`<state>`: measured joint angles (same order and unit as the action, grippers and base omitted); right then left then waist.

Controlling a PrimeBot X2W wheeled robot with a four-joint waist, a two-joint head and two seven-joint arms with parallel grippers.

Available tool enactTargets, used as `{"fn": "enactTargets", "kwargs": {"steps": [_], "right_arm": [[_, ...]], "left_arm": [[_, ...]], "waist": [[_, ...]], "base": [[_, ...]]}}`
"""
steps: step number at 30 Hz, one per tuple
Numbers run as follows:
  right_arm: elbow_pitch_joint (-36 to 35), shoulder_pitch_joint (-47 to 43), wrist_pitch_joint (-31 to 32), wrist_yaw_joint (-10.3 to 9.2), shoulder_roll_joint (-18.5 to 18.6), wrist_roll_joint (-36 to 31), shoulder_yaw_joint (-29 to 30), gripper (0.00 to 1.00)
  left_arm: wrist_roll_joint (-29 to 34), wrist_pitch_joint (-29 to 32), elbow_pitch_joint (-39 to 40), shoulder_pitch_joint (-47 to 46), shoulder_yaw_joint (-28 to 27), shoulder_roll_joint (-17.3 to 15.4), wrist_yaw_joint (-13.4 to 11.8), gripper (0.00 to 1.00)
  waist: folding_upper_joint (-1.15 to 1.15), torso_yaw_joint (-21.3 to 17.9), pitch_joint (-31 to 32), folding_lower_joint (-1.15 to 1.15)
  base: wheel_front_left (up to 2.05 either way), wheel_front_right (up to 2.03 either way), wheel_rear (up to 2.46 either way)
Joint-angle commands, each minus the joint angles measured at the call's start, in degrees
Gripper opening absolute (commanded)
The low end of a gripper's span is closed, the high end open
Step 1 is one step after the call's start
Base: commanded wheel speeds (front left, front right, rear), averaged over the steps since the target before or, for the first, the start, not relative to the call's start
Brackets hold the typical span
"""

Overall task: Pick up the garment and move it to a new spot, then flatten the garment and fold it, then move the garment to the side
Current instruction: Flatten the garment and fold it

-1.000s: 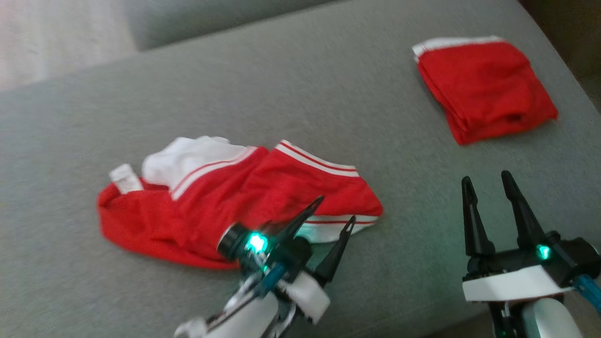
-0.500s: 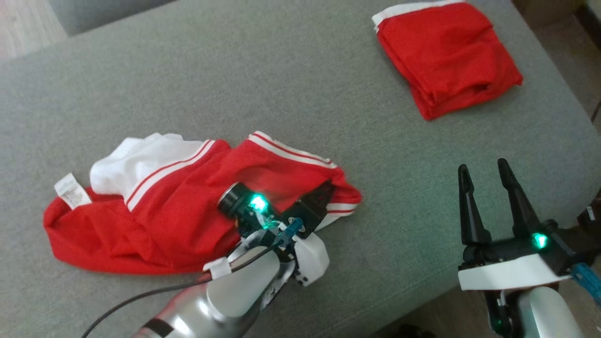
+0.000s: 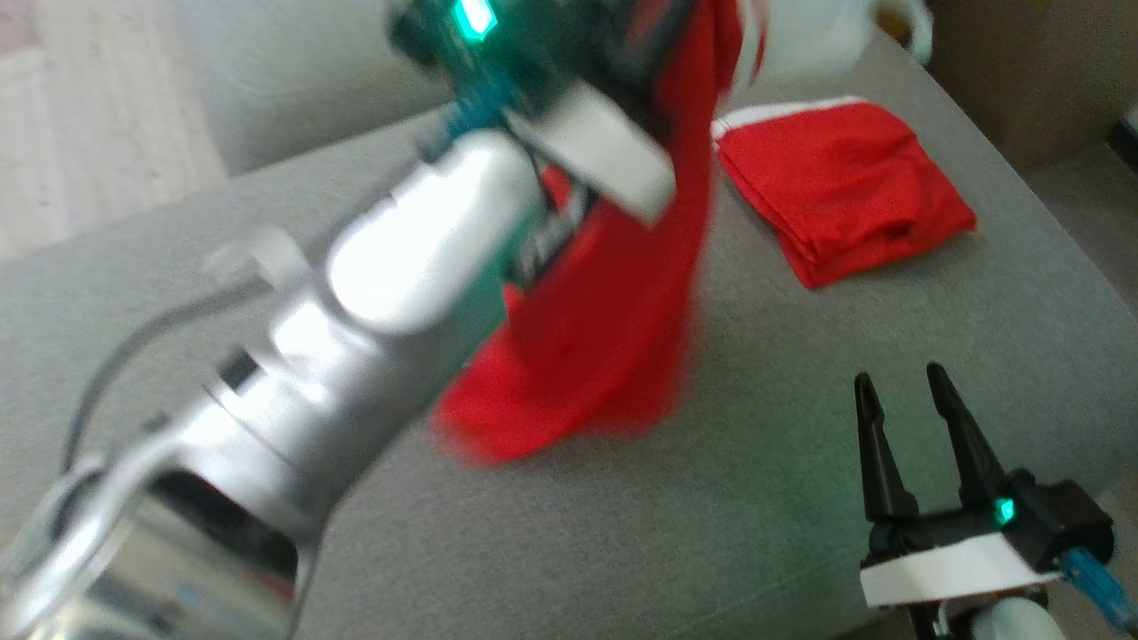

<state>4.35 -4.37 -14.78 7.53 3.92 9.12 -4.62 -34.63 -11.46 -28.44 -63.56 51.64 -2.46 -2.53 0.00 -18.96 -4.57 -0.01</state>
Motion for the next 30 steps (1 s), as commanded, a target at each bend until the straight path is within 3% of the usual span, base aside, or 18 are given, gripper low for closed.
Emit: {"fn": "enactTargets", "kwargs": {"steps": [1, 4, 7, 15, 20, 25, 26, 27, 28, 30], "right_arm": [[-1.84, 0.90, -0.22, -0.04, 0.10, -0.50, -1.05, 1.00], [-2.14, -0.11, -0.22, -0.04, 0.12, -0.76, -0.56, 1.00], [-2.58, -0.81, -0.22, -0.04, 0.14, -0.90, 0.05, 1.00], [-3.87, -0.77, -0.22, -0.04, 0.67, -0.84, 1.54, 1.00], [-4.14, -0.92, -0.22, -0.04, 1.93, -0.79, 2.15, 1.00], [-4.12, -1.31, -0.22, -0.04, 2.66, -0.96, 2.38, 1.00], [-4.07, -1.32, -0.22, -0.04, 2.69, -0.99, 2.23, 1.00], [-4.04, -1.30, -0.22, -0.04, 2.71, -1.01, 2.05, 1.00], [-4.00, -1.29, -0.22, -0.04, 2.70, -1.04, 1.93, 1.00], [-3.96, -1.36, -0.22, -0.04, 2.65, -1.06, 1.83, 1.00]], "left_arm": [[-0.59, -0.66, 1.15, -3.45, -3.29, -1.15, -0.18, 0.00], [-2.08, -1.69, 0.92, -5.79, -7.58, -2.90, -0.95, 0.00], [-4.44, -1.70, 1.07, -2.07, -9.65, -4.95, -1.84, 0.00], [-11.51, -3.26, 4.15, 29.67, -12.41, -8.56, -6.18, 0.00], [-9.74, -3.50, 6.55, 46.77, -22.18, -6.42, -6.67, 0.00], [-4.87, -3.52, 8.43, 55.93, -28.49, -2.92, -3.53, 0.00], [-4.10, -3.52, 8.56, 56.94, -29.15, -2.47, -2.91, 0.13], [-3.39, -3.52, 8.64, 57.75, -29.75, -2.10, -2.43, 0.42], [-2.68, -3.52, 8.75, 58.34, -30.40, -1.79, -2.15, 0.99], [-0.51, -3.52, 9.31, 58.94, -31.59, -1.42, -2.28, 1.00]], "waist": [[0.00, 2.34, 2.20, 0.01], [0.00, 4.71, 2.92, 0.01], [0.00, 7.41, 2.91, 0.01], [0.00, 12.87, -0.12, 0.01], [0.00, 15.27, -1.20, 0.01], [0.00, 16.99, -0.83, 0.01], [0.00, 17.16, -0.71, 0.01], [0.00, 17.31, -0.62, 0.01], [0.00, 17.45, -0.55, 0.01], [0.00, 17.72, -0.38, 0.01]], "base": [[0.00, 0.00, 0.00], [0.00, 0.00, 0.00], [0.00, 0.00, 0.00], [0.00, 0.00, 0.00], [0.00, 0.00, 0.00], [0.00, 0.00, 0.00], [0.00, 0.00, 0.00], [0.00, 0.00, 0.00], [0.00, 0.00, 0.00], [0.00, 0.00, 0.00]]}}
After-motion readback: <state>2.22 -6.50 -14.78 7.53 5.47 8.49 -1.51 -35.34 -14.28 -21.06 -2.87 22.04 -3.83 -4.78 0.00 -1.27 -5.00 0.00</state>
